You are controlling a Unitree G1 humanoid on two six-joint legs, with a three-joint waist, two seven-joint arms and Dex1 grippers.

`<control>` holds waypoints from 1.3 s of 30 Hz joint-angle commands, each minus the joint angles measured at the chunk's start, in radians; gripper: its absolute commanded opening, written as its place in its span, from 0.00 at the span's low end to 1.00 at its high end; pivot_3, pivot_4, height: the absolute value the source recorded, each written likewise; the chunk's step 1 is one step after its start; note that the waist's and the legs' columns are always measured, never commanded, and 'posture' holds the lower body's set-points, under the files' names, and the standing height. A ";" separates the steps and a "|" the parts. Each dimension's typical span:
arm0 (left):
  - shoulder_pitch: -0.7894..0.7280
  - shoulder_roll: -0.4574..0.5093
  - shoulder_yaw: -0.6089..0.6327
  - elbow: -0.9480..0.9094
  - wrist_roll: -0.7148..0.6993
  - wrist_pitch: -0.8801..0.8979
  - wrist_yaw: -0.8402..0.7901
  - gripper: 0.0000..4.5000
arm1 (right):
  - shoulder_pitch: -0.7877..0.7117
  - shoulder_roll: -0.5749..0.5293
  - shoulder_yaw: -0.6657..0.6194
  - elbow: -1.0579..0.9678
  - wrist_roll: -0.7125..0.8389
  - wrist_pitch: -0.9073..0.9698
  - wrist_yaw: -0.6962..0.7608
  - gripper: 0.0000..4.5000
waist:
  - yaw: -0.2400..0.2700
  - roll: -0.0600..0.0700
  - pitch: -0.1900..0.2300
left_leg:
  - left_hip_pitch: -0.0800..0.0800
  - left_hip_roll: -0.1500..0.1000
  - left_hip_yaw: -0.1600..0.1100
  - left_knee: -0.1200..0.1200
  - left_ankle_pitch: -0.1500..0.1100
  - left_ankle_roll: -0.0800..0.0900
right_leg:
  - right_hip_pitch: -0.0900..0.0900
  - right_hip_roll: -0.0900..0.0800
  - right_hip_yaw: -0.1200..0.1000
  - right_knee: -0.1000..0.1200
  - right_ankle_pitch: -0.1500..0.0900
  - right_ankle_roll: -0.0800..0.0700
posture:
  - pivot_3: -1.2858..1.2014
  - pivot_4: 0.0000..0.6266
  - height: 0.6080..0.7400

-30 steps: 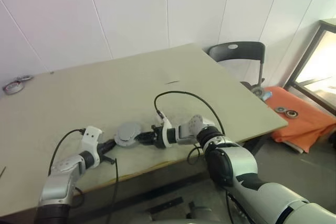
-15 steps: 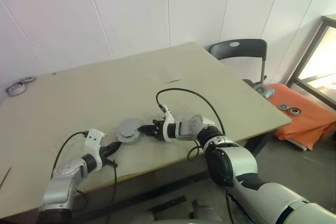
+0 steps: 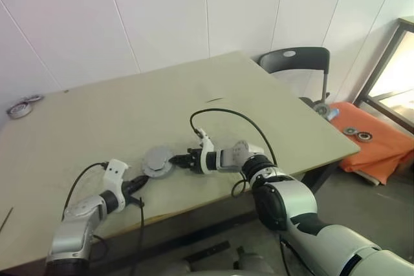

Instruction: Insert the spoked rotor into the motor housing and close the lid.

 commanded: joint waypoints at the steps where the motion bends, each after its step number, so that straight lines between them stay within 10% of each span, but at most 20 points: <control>1: -0.021 -0.040 -0.103 -0.022 -0.037 0.011 -0.040 0.00 | 0.043 0.091 0.086 0.076 -0.092 0.017 -0.068 0.30 | 0.000 0.000 0.000 | 0.000 0.000 0.000 0.000 0.000 0.000 | 0.000 0.000 0.000 0.000 0.000 0.000 | 0.52 0.00 1.00; 39: -0.023 -0.033 -0.098 -0.031 -0.048 0.024 -0.050 0.00 | 0.066 0.089 0.238 0.070 -0.193 -0.100 -0.024 0.27 | 0.002 0.005 0.001 | -0.001 0.000 0.000 0.000 0.000 0.000 | -0.001 -0.001 0.000 0.000 0.000 0.000 | 0.52 0.00 1.00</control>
